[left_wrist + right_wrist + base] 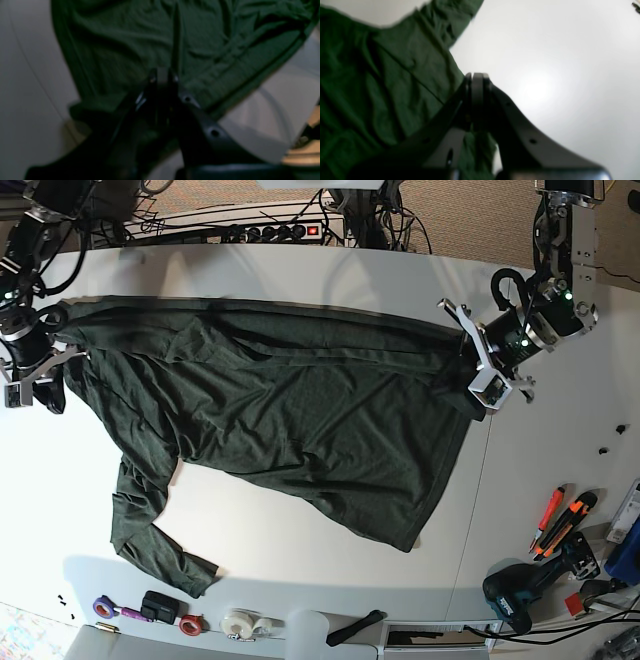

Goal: Layout the t-shirt on the table in an organized manner, then fold the t-shirt properly
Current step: 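Pull the shoulder edge with both grippers to straighten the shirt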

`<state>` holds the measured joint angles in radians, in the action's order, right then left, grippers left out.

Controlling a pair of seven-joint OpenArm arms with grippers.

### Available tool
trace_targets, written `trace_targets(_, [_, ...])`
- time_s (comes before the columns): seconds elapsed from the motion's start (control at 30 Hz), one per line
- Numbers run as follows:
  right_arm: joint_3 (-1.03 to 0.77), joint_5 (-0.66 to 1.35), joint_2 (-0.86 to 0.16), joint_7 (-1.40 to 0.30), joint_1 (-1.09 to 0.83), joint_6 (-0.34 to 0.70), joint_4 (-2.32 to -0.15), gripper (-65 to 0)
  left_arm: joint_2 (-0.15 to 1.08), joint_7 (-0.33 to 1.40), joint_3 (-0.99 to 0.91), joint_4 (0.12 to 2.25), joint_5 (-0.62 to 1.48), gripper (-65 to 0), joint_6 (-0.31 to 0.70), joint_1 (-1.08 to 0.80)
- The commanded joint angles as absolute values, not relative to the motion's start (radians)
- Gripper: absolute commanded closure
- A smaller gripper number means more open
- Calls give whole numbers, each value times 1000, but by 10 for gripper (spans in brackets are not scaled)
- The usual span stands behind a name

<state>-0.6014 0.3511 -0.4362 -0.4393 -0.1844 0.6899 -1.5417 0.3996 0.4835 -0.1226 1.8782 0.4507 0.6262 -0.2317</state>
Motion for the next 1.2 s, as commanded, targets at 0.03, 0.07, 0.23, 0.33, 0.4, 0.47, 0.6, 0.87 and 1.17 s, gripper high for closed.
trace_targets(0.03, [-616,365,-434,-416,-173,698,-1558,0,413,448,-128,1894,428,0,610,-221])
trace_targets(0.07, [-619,366,-423,-412,-178,698,-1558,0,413,450,-128,1894,410,0,592,-222])
trace_targets(0.23, [-655,395,-412,-405,-249,698,-1595,0,413,455,-128,1893,377,0,569,-241])
trace_targets(0.33, [-693,377,-413,-416,-315,698,-1664,0,413,455,-128,1893,362,0,569,-266])
trace_targets(0.4, [-710,357,-413,-427,-346,698,-1683,0,413,456,-128,1893,358,0,569,-279])
trace_targets(0.47, [-706,326,-409,-455,-358,698,-1677,0,413,460,-127,1891,358,0,546,-286])
trace_targets(0.6, [-675,323,-394,-479,-353,698,-1645,0,413,472,-126,1820,359,0,517,-258])
trace_targets(0.87, [-649,324,-394,-480,-349,698,-1520,0,410,517,-126,1645,385,0,556,-192])
trace_targets(1.17, [-649,324,-394,-482,-350,698,-1398,0,413,636,-126,1645,406,0,589,-223])
